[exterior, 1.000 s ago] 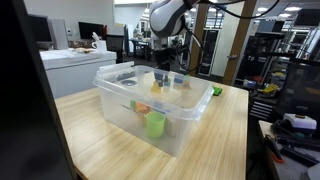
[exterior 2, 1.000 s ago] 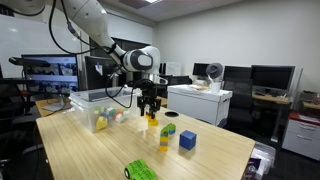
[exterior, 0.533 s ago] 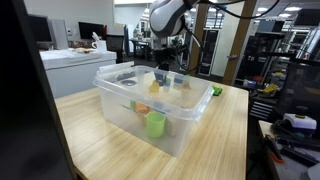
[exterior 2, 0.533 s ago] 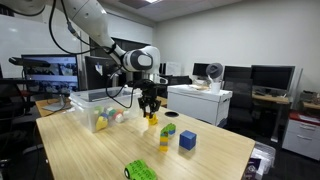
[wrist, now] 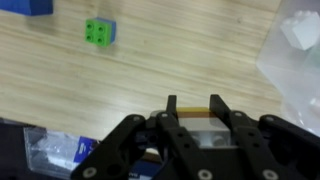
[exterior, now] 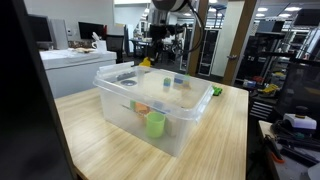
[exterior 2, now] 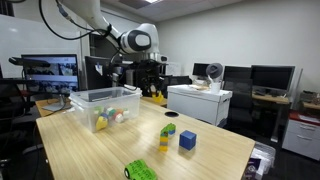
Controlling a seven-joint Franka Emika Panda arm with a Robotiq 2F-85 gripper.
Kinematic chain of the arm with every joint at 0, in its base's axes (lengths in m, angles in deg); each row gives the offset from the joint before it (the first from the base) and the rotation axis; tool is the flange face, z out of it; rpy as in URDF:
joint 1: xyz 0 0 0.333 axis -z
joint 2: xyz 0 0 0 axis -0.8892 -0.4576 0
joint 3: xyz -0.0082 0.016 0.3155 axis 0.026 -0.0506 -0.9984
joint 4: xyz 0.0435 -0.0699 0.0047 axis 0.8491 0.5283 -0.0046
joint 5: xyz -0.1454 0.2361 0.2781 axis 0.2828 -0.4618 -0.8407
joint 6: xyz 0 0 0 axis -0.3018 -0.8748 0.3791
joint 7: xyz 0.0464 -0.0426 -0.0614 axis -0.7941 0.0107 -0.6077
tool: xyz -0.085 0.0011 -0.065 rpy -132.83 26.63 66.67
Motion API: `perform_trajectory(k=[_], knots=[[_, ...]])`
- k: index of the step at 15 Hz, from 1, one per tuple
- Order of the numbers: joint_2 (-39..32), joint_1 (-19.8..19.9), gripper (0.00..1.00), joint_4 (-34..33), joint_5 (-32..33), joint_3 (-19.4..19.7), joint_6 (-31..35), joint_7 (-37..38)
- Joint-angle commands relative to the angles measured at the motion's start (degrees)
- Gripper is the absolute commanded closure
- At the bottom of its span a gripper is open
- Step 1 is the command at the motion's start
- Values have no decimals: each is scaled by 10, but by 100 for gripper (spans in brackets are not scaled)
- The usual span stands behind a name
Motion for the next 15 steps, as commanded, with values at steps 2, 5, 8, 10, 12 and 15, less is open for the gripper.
perform_trajectory(k=[2, 5, 8, 10, 12, 15], knots=[[112, 21, 88, 42, -92, -42, -6, -122], [155, 15, 88, 62, -160, -52, -73, -203], [180, 2, 88, 88, -196, -46, -160, -264], [182, -5, 88, 97, -199, -41, -220, -296], [175, -10, 88, 101, -190, -39, -273, -332], [173, -18, 36, 117, -171, -37, -300, -397]])
